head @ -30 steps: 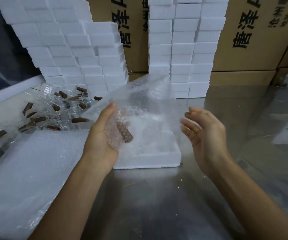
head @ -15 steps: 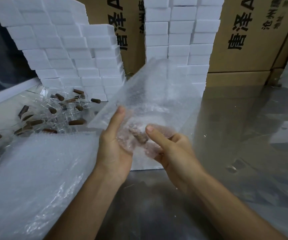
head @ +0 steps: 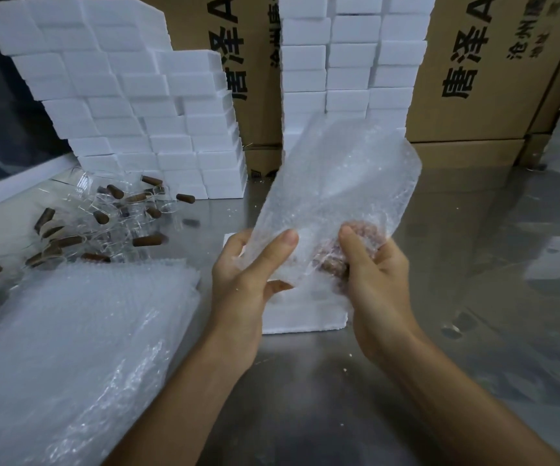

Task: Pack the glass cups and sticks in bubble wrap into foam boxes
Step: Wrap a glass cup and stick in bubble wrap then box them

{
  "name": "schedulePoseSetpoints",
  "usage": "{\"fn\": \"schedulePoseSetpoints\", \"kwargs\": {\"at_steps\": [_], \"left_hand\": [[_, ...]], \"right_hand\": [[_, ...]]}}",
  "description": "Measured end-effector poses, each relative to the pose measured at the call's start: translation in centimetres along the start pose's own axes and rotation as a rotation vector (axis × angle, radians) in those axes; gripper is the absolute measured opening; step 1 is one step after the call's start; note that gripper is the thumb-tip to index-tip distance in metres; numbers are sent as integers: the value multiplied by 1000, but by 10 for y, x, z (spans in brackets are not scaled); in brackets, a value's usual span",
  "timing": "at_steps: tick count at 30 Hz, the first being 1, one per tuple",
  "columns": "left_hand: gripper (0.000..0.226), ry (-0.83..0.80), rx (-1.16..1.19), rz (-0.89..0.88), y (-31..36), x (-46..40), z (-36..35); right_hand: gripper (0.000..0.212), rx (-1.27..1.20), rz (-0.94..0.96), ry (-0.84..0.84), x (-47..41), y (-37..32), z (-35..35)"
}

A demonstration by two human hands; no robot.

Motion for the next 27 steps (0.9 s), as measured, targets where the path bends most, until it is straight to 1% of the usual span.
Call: {"fn": "schedulePoseSetpoints", "kwargs": {"at_steps": [3,5,7,9,11,13,15,18,21,23,25,27], "left_hand": [[67,-106,-73,41,5,-2,3],[61,-177,-95,58,7,-2,6],[54,-207,-116,43,8,-3,7],[42,-193,-152,-1,7,-3,7],[27,-124,-168,-26,6,-3,5],[22,-39,-198,-54,4,-4,5],[23,20,-203,-87,2,-6,6],[34,105,-136,-83,5,-7,7],[37,212,-108,-12,6,-10,10],[43,252,-34,71,6,-9,10],[52,212,62,132,6,-6,8],[53,123,109,139,8,-3,3]], "right_hand": [[13,38,26,23,-6,0,4],[17,110,86,22,-7,-1,6],[18,149,131,-1,-6,-2,7],[20,161,146,-21,-5,-2,6],[22,166,149,-18,-5,-2,6],[23,175,148,-13,-5,-2,6],[25,187,141,-17,-5,-2,6],[31,176,119,-35,-3,-2,6],[37,151,103,-63,-2,-1,4],[38,161,103,-62,-1,0,3],[39,196,105,-22,0,2,2],[37,215,98,20,-1,3,3]]}}
Point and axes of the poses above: each hand's wrist, its own x-axis away from the middle knuckle, its own z-axis out of the back of the hand, y = z × x, the point moved 1 cm from there along -x, towards the middle knuckle, and after that the axes turned 6 degrees about x, right-handed, at the moved point
